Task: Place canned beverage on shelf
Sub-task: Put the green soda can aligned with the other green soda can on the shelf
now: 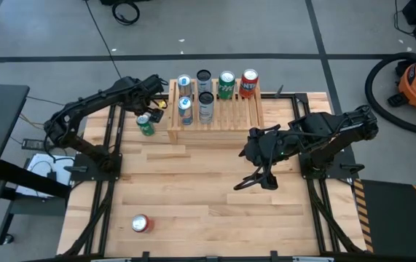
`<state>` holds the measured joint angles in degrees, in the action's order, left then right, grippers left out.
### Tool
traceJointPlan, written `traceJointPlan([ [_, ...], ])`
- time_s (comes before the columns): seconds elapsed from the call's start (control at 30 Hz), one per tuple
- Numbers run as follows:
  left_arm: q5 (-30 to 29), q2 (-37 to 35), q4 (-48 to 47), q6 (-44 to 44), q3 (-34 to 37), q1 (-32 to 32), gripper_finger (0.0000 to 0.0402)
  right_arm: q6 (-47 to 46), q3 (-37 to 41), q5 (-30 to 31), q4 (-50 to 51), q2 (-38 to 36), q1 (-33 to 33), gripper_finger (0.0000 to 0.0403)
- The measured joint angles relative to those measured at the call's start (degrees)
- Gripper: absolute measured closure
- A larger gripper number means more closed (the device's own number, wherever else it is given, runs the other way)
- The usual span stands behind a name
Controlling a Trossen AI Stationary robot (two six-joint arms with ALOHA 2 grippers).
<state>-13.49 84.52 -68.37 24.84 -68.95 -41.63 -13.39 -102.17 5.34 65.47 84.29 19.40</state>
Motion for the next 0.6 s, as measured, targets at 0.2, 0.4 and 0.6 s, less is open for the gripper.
traceJointPlan([
  [0.2,1.25,1.02,-2.37,-0.02,0.00,-1.15,0.0005,0.00,0.00,-0.23,0.02,0.00,-0.02,0.0025],
  [0.4,2.41,0.99,-4.10,-0.10,0.00,-2.20,0.0005,0.00,0.00,-0.37,0.02,0.00,0.02,0.0025],
  [0.6,3.98,0.99,-2.52,-0.48,0.00,-2.98,0.0005,0.00,0.00,-0.44,0.02,0.00,0.02,0.0025],
])
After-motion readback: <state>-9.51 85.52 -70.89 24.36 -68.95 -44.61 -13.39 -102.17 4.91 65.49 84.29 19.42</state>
